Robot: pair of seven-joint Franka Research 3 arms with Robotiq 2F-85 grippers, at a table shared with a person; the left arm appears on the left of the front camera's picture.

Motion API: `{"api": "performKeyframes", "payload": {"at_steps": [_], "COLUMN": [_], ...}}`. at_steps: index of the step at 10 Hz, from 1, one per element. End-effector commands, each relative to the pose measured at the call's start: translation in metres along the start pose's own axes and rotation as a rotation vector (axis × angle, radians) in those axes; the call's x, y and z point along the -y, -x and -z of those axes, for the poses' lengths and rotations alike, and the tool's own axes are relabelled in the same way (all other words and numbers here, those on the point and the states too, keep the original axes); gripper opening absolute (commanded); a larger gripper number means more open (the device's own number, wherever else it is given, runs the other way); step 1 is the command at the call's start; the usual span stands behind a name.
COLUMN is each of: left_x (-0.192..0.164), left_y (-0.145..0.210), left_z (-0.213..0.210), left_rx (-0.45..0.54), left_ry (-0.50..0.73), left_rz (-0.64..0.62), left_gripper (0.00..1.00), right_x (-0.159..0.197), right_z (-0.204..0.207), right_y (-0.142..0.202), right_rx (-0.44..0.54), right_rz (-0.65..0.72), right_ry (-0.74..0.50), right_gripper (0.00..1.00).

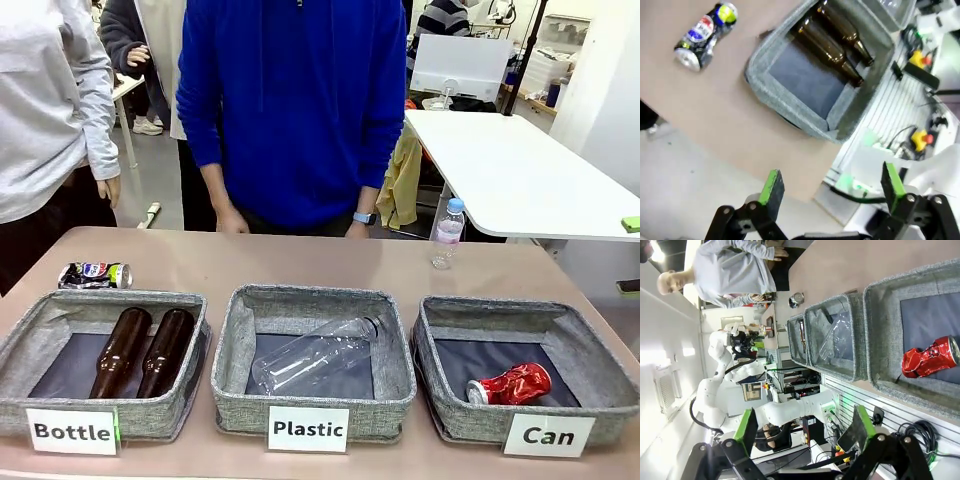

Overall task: Sort the can waste into the basket.
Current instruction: Pick up the can waste from the table and place it in the right Fabric basket.

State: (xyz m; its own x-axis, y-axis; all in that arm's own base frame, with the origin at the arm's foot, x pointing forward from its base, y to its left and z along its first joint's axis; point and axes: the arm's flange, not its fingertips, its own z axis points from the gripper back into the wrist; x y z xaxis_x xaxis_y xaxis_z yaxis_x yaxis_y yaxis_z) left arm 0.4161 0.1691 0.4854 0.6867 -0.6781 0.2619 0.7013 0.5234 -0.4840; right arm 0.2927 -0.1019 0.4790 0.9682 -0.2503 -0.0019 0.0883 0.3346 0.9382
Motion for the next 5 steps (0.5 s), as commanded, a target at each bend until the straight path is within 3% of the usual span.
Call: {"api": "performKeyframes", "payload": {"at_steps": [1, 4, 5], "left_x": [0.011, 0.006, 0.000], "left_y": [-0.035, -0.115, -0.132], "left_z": [0.028, 0.055, 0.064], "left_rx": [-0.086, -0.117, -0.117], "left_ry": [-0.098, -0.248, -0.337], "left_rz": [0.078, 0.112, 0.241], "left_gripper": [1.00, 1.00, 1.00], "right_x": [-0.001, -0.001, -0.001], "right_z": [-0.001, -0.001, -0.001], "right_y": [-0.002, -0.002, -0.002], "right_rx": [0.015, 0.015, 0.015], "right_rz": [-0.012, -0.012, -0.012], "right_ry": [-0.003, -0.003, -0.003], "right_gripper": [1.00, 1.00, 1.00]}}
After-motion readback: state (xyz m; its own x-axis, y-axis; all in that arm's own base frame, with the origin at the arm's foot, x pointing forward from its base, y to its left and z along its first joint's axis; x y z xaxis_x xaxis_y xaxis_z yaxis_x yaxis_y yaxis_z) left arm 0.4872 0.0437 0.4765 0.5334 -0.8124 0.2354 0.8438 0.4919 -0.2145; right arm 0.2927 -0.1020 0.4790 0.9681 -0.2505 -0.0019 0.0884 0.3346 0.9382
